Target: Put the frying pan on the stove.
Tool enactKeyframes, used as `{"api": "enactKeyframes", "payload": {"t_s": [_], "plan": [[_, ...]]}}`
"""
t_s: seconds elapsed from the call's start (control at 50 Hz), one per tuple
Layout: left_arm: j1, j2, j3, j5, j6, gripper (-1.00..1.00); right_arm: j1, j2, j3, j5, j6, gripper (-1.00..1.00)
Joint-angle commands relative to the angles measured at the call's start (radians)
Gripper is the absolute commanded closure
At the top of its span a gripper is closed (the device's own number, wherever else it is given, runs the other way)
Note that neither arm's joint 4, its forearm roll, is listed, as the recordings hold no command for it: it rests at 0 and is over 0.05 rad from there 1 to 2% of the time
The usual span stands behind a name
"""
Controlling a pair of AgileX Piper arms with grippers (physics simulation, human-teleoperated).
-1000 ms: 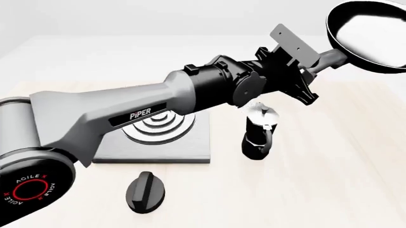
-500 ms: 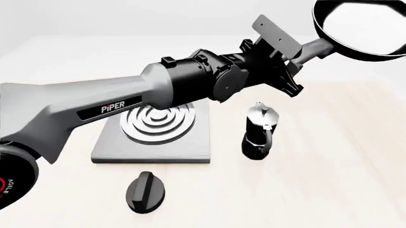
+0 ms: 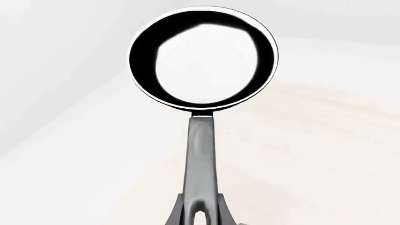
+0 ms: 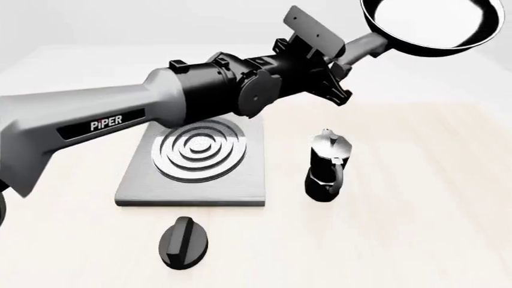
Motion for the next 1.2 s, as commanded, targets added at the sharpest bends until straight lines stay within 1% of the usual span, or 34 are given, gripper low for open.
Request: {"api": "enactKeyframes", "payload": {"t_s": [0.02, 0.12, 0.16, 0.26, 0.7, 1.2], "plan": [[0.037, -0.019, -0.04, -0.01, 0.001, 1.0, 0.003, 0.0, -0.037, 0.035, -0.005, -1.0], [0.047, -0.017, -0.052, -0.007, -0.003, 1.0, 0.003, 0.0, -0.043, 0.041, -0.008, -1.0], [0.054, -0.059, 0.004, -0.027, -0.006, 1.0, 0.005, 0.0, -0.044, 0.043, -0.01, -1.0], [0.074, -0.091, 0.058, -0.058, -0.011, 1.0, 0.006, 0.0, -0.041, 0.042, -0.012, -1.0], [0.143, -0.161, 0.19, -0.128, -0.032, 1.0, 0.008, 0.0, -0.03, 0.034, -0.018, -1.0], [0.199, -0.238, 0.284, -0.153, -0.041, 1.0, -0.004, 0.0, -0.012, 0.021, -0.016, -1.0]]}}
